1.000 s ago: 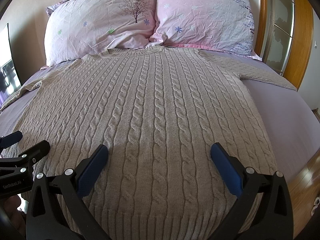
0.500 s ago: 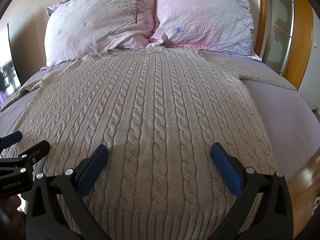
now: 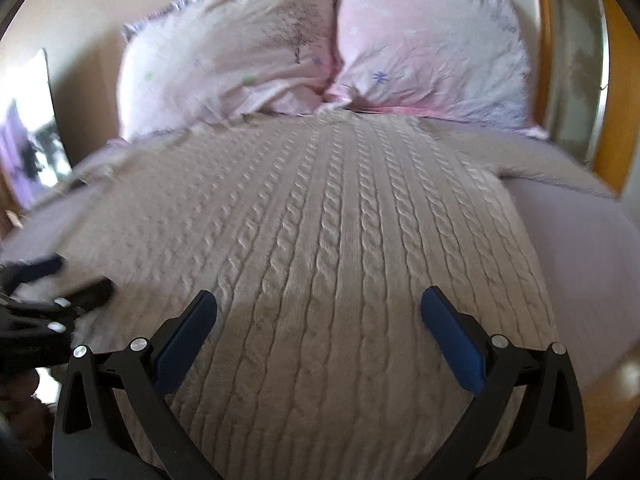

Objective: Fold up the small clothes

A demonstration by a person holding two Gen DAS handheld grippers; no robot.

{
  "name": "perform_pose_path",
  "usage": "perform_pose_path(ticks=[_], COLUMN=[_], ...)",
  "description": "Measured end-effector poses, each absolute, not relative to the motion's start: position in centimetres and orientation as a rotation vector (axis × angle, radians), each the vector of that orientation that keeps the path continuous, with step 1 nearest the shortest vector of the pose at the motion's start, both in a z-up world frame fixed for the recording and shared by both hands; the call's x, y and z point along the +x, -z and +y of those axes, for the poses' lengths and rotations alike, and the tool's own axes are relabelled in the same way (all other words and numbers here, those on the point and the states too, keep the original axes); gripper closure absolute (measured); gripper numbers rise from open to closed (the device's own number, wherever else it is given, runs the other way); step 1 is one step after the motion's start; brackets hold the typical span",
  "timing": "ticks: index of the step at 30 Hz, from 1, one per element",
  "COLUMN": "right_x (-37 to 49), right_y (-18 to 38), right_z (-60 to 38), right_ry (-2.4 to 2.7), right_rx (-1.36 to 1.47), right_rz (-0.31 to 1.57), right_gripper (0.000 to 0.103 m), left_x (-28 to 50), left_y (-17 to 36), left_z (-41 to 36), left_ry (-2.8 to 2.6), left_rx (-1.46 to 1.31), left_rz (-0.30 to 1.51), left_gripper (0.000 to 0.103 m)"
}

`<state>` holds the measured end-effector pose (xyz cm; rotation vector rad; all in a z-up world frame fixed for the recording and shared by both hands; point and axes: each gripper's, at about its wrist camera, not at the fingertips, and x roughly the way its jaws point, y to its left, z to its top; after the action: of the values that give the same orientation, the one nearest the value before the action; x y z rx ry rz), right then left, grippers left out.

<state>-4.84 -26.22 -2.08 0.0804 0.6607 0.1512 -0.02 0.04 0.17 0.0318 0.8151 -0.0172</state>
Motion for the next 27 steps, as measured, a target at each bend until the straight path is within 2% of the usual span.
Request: perform_pose_path(ticks=[4,9,10,12,14,16,20,23,24,25,27], right_x=[-3.8,0.9,2.2,3.9,6.1,8.4,11.6,12.7,13.2,13.4,13.3], right_y=[-2.4,-4.6,-4.4,-3.4,-1.9,-0.8,1.0,2.1,2.5,2.7,3.1], right_z=[-34.0,-47.7,-51.2,-56.5,-60.9,-63.7,-67.1,-68.4,-68.8,-68.9,-69.6], right_ry=[-0.078,0.175,0.266,0.404,0.481,0.532,0.588,0.593,0.597,0.595,0.585], right_rx=[0.290,0.551,0.614,0.730,0.853,0.911,0.968,1.022,1.036,1.052,1.070], right_rz=[0.538,0.519,0.533,0.554,0.574,0.598,0.624,0.591,0.580,0.574,0.558], right_gripper=[0.001,0.002,0.013,0.027,0.035,0.046,0.054,0.065,0.074,0.088,0.094], left_x=[-0.2,1.0,1.2,2.1,2.8,3.6,5.3,6.4,6.7,7.3,7.3], left_y=[-0.3,-1.7,-2.1,-3.4,-4.4,-5.3,-6.1,-6.1,-6.1,-6.0,-5.8], left_z=[0.0,1.9,2.4,4.5,6.4,8.0,10.7,13.0,13.9,15.0,16.3], left_ry=[0.042,0.099,0.106,0.120,0.120,0.103,0.047,0.063,0.065,0.051,0.024], left_rx=[0.047,-0.023,-0.048,-0.129,-0.187,-0.230,-0.255,-0.326,-0.356,-0.385,-0.399], left_rz=[0.804,0.786,0.774,0.725,0.682,0.644,0.624,0.610,0.607,0.603,0.587], left_gripper=[0.002,0.002,0.002,0.002,0.002,0.002,0.002,0.002,0.002,0.002,0.002])
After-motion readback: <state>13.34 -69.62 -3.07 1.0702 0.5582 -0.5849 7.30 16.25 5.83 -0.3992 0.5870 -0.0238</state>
